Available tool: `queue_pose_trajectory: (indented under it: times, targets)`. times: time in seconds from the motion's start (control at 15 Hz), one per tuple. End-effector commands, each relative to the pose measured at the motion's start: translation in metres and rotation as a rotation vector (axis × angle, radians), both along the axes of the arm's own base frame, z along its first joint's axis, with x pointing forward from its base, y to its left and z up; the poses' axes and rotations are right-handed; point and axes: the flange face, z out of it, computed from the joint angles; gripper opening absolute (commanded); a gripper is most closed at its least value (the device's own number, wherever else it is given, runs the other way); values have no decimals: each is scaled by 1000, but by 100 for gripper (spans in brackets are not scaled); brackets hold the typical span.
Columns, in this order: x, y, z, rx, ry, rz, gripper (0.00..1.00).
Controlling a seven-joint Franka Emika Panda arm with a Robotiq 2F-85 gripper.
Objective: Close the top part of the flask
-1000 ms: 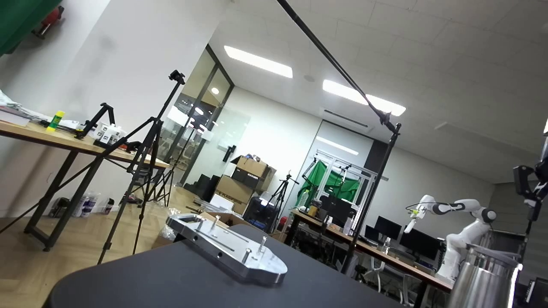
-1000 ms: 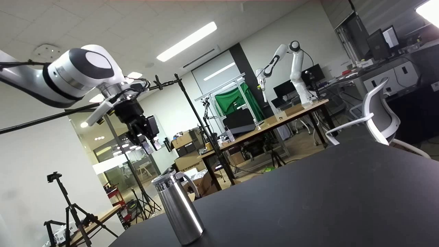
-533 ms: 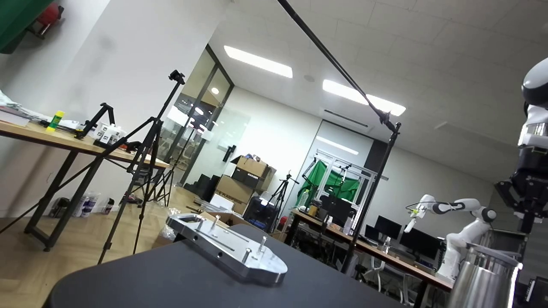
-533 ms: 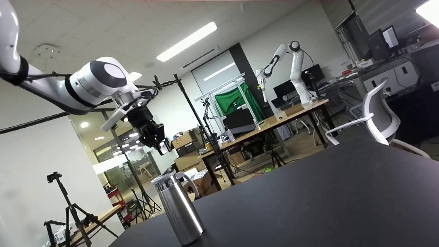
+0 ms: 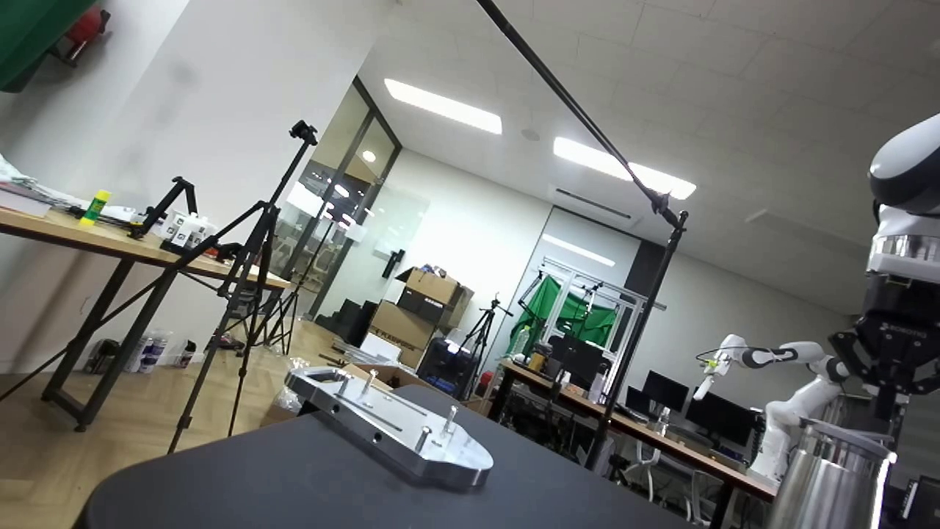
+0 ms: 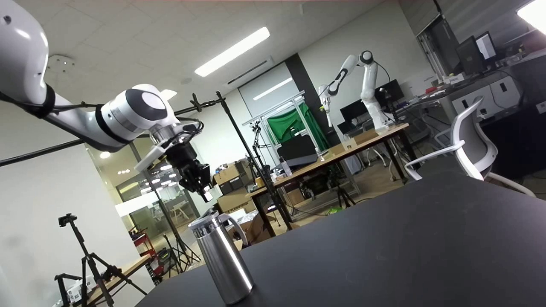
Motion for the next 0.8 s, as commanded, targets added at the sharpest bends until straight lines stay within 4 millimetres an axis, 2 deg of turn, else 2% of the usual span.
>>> queue_pose_trajectory:
  times: [0.0, 0.4, 0.6, 0.73]
  targets:
    - [8, -1, -7, -18, 33, -40, 0]
    - [9, -11, -39, -31, 86, -64, 0]
    - [9, -12, -38, -28, 88, -67, 0]
    - [7, -8, -29, -17, 75, -60, 0]
